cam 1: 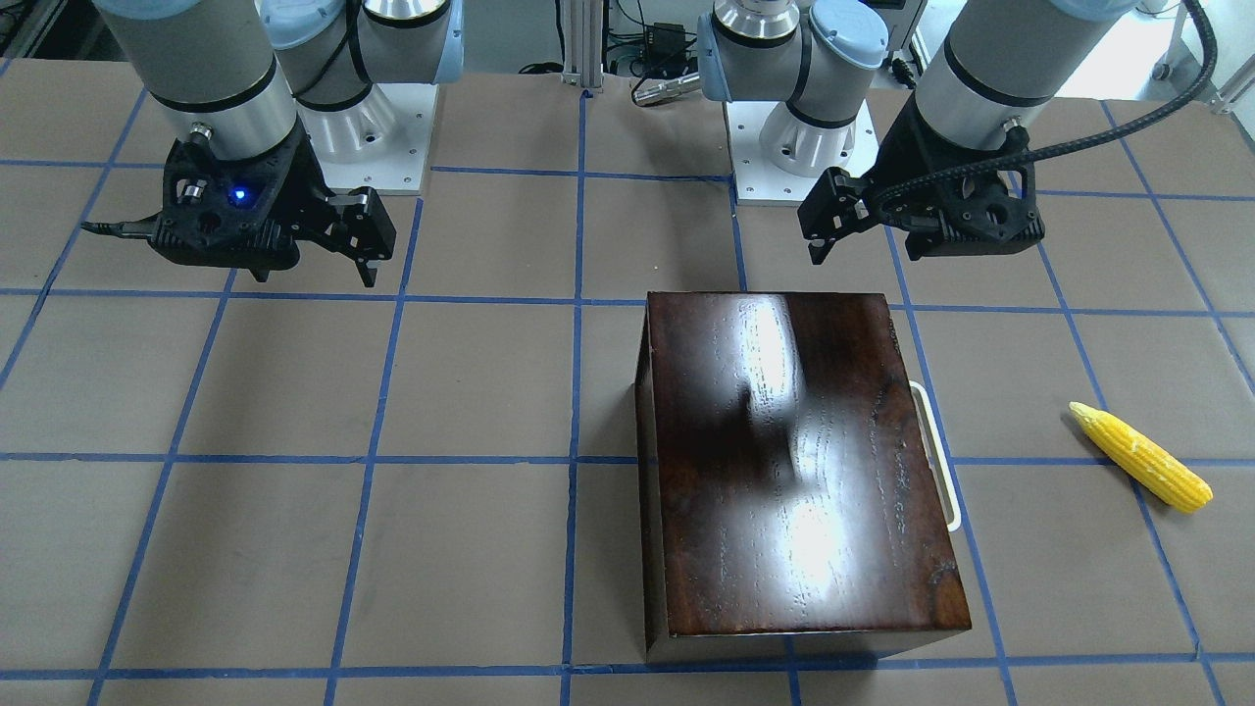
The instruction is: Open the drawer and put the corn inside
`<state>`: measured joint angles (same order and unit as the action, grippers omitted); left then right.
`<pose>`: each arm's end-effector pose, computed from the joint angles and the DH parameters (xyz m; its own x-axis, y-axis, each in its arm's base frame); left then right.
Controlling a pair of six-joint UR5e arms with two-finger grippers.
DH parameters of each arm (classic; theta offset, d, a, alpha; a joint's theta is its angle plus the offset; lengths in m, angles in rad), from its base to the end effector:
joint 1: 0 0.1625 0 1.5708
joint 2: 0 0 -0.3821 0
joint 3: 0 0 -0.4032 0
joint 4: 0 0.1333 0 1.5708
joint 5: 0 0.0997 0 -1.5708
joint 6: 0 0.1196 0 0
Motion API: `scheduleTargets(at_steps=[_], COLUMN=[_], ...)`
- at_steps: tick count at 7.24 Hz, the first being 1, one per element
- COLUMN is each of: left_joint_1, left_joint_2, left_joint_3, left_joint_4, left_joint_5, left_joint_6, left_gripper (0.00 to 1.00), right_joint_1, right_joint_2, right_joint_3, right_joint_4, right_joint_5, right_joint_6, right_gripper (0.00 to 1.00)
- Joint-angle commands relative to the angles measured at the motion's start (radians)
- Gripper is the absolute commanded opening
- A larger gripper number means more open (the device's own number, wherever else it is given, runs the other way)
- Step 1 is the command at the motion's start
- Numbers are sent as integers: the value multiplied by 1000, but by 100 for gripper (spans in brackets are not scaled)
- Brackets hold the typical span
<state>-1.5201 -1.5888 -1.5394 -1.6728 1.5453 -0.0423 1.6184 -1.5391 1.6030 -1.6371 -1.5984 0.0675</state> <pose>-0.1109 -0.5050 0.4220 -0.9952 -0.0949 0.0216 -0.0926 0.9917 0.0895 0.1543 -0.5077 0.3993 -0.9994 0.0200 0.0274 0.0199 0.9998 -0.0043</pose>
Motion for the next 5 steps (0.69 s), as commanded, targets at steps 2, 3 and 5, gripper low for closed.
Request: scheduleTargets(at_steps=[2, 3, 5], left_joint_1=[0, 1, 3], left_joint_2=[-12, -5, -14], left_joint_3=[-5, -8, -8], left_joint_4=[-4, -8, 7], left_joint_5=[3, 7, 4], left_joint_6=[1, 12, 12], left_gripper=[100, 100, 100], right_joint_1=[0, 0, 0], right_joint_2=[1, -1, -1], right_joint_3=[0, 0, 0], right_joint_4=[0, 0, 0], right_joint_5=[0, 0, 0], right_joint_6=[0, 0, 0], right_gripper=[100, 100, 100])
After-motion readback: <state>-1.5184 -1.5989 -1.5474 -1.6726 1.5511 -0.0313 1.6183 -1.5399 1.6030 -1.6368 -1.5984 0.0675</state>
